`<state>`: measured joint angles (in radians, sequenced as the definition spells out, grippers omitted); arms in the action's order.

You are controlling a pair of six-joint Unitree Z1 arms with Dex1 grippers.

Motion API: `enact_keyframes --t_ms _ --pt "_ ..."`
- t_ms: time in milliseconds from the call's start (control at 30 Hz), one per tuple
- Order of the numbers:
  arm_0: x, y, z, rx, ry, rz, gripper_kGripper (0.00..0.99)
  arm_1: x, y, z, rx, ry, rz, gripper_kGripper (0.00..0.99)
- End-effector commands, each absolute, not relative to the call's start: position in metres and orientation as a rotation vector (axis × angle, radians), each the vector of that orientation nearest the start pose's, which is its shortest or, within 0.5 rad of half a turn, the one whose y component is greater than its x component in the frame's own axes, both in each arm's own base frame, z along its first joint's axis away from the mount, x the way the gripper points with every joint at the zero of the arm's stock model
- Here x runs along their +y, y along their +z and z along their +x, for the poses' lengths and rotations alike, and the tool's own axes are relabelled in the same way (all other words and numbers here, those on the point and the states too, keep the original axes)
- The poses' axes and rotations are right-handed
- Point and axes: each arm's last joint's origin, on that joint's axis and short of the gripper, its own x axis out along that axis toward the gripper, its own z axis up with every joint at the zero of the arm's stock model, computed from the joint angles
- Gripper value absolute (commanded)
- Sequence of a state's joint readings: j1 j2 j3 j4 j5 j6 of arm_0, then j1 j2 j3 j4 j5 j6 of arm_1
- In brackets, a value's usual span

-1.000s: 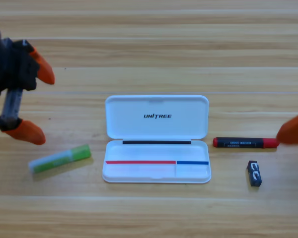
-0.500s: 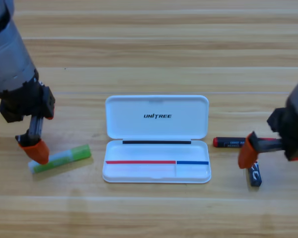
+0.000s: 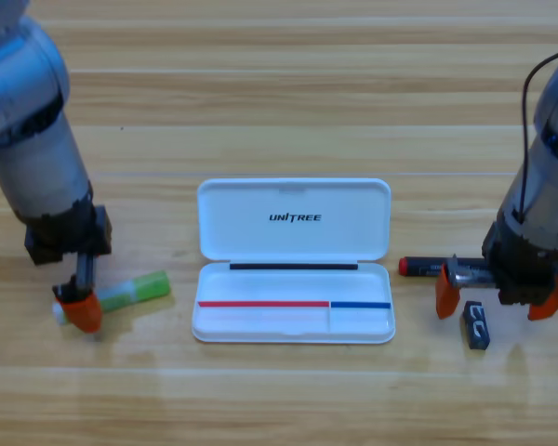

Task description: Clean up eraser and pencils

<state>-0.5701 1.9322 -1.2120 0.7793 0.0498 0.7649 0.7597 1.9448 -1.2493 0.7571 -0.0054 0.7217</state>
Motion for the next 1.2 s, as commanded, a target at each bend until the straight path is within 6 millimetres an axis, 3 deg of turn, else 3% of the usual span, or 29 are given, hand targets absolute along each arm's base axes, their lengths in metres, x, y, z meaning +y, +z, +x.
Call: enact_keyframes --t_ms 33,133,233,600,667,733,833,933,1067,1133,1200 --pt "-0.173 0.182 0.287 1.315 -0.959 1.060 0.957 0.230 0.185 0.263 1.530 0.006 0.045 0.927" --pt "-0.173 0.181 0.288 1.311 -0.957 1.059 0.957 0.232 0.180 0.265 1.538 -0.004 0.047 0.917" --pt "-0.174 0.180 0.289 1.307 -0.954 1.057 0.957 0.233 0.174 0.266 1.551 -0.005 0.058 0.842" --pt "-0.175 0.171 0.291 1.298 -0.937 1.039 0.917 0.238 0.154 0.270 1.583 -0.033 0.047 0.807" --pt "-0.176 0.170 0.291 1.297 -0.937 1.036 0.887 0.237 0.153 0.269 1.591 -0.035 0.048 0.635" --pt "-0.176 0.169 0.292 1.293 -0.940 1.032 0.827 0.237 0.151 0.267 1.606 -0.031 0.052 0.428" --pt "-0.177 0.165 0.293 1.299 -0.954 1.038 0.707 0.236 0.151 0.265 1.622 -0.025 0.056 0.242" --pt "-0.177 0.160 0.294 1.310 -0.975 1.063 0.509 0.236 0.152 0.264 1.642 -0.018 0.066 0.025" --pt "-0.177 0.160 0.295 1.292 -0.993 1.131 0.000 0.238 0.164 0.266 1.625 0.065 0.021 0.000" --pt "-0.177 0.165 0.297 1.284 -0.947 1.144 0.000 0.247 0.186 0.271 1.572 0.211 -0.116 0.000" --pt "-0.176 0.171 0.298 1.269 -0.917 1.150 0.000 0.264 0.214 0.274 1.510 0.424 -0.370 0.000"
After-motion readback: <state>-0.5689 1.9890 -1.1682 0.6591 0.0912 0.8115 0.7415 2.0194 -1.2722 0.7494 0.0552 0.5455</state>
